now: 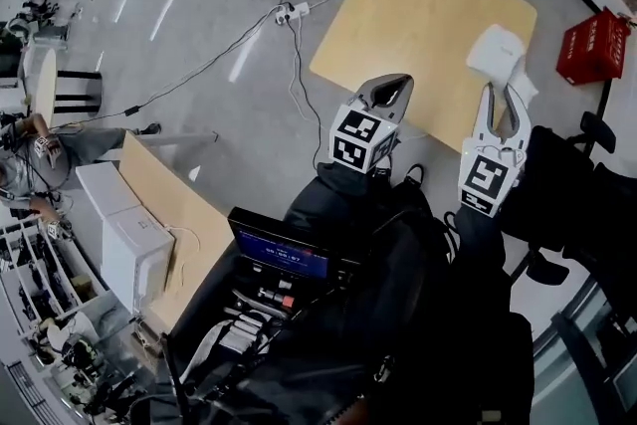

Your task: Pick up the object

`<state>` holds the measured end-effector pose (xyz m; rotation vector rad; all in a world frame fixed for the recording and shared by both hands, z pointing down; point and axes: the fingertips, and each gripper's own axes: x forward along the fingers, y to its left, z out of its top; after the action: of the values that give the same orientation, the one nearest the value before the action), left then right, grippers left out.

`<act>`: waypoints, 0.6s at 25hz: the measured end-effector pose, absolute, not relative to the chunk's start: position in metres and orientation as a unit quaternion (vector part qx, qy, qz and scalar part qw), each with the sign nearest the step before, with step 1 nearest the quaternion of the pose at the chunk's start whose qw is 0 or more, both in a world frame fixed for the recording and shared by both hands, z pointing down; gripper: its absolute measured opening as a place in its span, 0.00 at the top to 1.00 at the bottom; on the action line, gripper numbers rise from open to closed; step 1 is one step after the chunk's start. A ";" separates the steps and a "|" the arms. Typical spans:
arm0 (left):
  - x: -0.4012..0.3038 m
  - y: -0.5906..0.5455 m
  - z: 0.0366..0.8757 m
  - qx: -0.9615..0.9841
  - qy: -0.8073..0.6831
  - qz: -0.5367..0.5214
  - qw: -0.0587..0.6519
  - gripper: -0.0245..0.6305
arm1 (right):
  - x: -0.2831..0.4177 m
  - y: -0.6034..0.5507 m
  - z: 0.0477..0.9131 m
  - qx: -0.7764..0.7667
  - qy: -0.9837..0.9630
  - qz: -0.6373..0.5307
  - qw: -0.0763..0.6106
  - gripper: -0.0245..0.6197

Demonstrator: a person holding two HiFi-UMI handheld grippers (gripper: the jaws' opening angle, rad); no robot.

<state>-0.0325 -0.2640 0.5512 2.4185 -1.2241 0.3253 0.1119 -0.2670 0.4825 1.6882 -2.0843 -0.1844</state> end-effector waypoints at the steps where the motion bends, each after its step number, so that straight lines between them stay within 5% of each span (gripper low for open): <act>1: -0.031 -0.270 0.541 0.870 -0.440 0.108 0.193 0.96 | 0.117 -0.268 0.468 0.617 -0.759 -0.059 0.201 0.81; 15: -0.031 -0.306 0.408 0.891 -0.446 0.021 0.088 0.96 | 0.150 -0.245 0.334 0.608 -0.791 0.019 -0.061 0.81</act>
<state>-0.0305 -0.3063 0.4085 2.6517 -1.3266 0.0639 0.1497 -0.2455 0.3336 1.9897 -2.5865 0.0611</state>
